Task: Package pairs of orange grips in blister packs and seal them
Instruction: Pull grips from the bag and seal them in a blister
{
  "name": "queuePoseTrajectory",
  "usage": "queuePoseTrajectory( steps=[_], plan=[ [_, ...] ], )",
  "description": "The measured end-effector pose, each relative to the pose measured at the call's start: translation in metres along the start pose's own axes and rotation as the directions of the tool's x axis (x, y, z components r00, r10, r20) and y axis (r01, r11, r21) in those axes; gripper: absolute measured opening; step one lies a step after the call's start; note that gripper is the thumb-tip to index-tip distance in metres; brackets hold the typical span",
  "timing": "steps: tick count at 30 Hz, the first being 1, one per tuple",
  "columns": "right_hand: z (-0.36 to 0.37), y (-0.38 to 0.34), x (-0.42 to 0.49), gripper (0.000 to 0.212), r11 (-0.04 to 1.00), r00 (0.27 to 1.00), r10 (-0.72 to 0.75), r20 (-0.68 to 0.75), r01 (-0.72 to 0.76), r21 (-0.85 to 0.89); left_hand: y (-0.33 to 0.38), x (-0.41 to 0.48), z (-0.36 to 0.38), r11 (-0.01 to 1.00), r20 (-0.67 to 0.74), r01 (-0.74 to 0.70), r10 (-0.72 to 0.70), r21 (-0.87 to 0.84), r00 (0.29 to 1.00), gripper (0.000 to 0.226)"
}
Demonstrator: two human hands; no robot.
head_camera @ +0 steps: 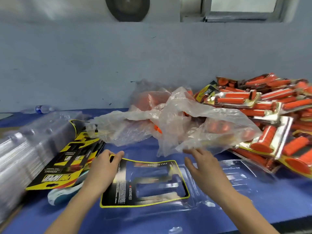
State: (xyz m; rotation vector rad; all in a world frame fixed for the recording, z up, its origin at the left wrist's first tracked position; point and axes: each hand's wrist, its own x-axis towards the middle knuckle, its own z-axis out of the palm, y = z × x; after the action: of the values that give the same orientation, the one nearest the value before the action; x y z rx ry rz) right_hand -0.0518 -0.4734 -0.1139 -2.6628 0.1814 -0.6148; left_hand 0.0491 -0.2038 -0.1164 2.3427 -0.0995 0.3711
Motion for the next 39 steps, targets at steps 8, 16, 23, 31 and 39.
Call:
queuePoseTrajectory(
  steps=[8,16,23,31,39],
  plan=[
    [0.015,0.015,0.001,0.034,0.991,0.992,-0.072,0.106,0.083,-0.105,-0.008,-0.011,0.004,0.976,0.007,-0.039,0.039,0.214,0.999,0.04],
    [0.019,0.021,0.003,0.033,0.985,0.993,-0.083,0.083,0.095,-0.142,-0.004,-0.051,0.002,0.858,0.362,-0.465,0.372,0.217,0.855,0.074],
    [0.02,0.023,0.008,0.035,0.981,0.992,-0.088,0.089,0.102,-0.165,0.005,-0.066,0.02,0.767,0.543,-0.617,0.448,0.173,0.71,0.081],
    [0.024,0.024,0.009,0.022,0.985,0.986,-0.019,0.168,0.047,-0.163,0.034,-0.074,0.048,0.699,0.584,-0.708,0.534,0.102,0.611,0.071],
    [0.024,0.025,0.006,0.024,0.993,0.983,-0.028,0.184,0.047,-0.104,0.043,-0.073,0.059,0.687,0.597,-0.722,0.549,0.077,0.585,0.065]
  ],
)
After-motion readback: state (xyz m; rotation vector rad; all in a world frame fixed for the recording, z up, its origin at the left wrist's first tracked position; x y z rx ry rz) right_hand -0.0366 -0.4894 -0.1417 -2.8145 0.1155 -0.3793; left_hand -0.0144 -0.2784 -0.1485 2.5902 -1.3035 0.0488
